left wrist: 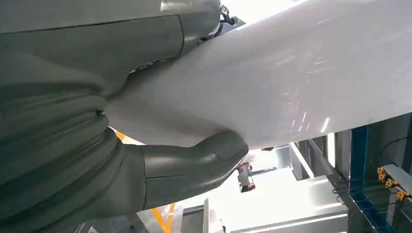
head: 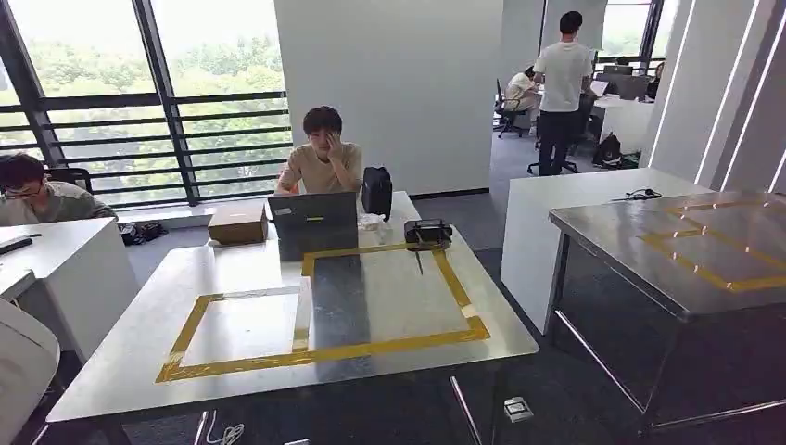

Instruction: Take the parts from the cabinet and place them on the table.

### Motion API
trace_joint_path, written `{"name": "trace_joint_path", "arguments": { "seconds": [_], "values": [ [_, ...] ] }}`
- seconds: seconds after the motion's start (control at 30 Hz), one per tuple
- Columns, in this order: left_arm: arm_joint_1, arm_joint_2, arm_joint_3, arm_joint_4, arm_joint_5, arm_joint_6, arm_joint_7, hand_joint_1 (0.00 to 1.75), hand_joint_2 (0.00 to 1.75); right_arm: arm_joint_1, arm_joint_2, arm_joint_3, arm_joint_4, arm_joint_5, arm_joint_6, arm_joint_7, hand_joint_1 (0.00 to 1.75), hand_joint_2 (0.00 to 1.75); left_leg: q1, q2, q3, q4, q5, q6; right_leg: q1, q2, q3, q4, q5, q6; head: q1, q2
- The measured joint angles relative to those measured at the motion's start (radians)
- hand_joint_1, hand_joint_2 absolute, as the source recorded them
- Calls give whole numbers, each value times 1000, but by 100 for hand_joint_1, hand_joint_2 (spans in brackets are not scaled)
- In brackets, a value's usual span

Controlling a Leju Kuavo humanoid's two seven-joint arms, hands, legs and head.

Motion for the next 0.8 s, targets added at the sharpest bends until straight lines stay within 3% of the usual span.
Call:
{"name": "trace_joint_path", "arguments": {
  "seconds": [0.77,0.8],
  "values": [
    [6,-8,0,-33,-13,3,10,175,175,1,0,0,0,0,11,-1,0,0,0,0,-4,7,-1,1,-1,0,0,-1,2,3,0,0],
    [6,-9,0,-33,-15,3,9,175,175,1,0,0,0,0,11,-1,0,0,-3,0,-6,13,-4,7,-4,-1,0,-3,4,6,0,0]
  ]
}}
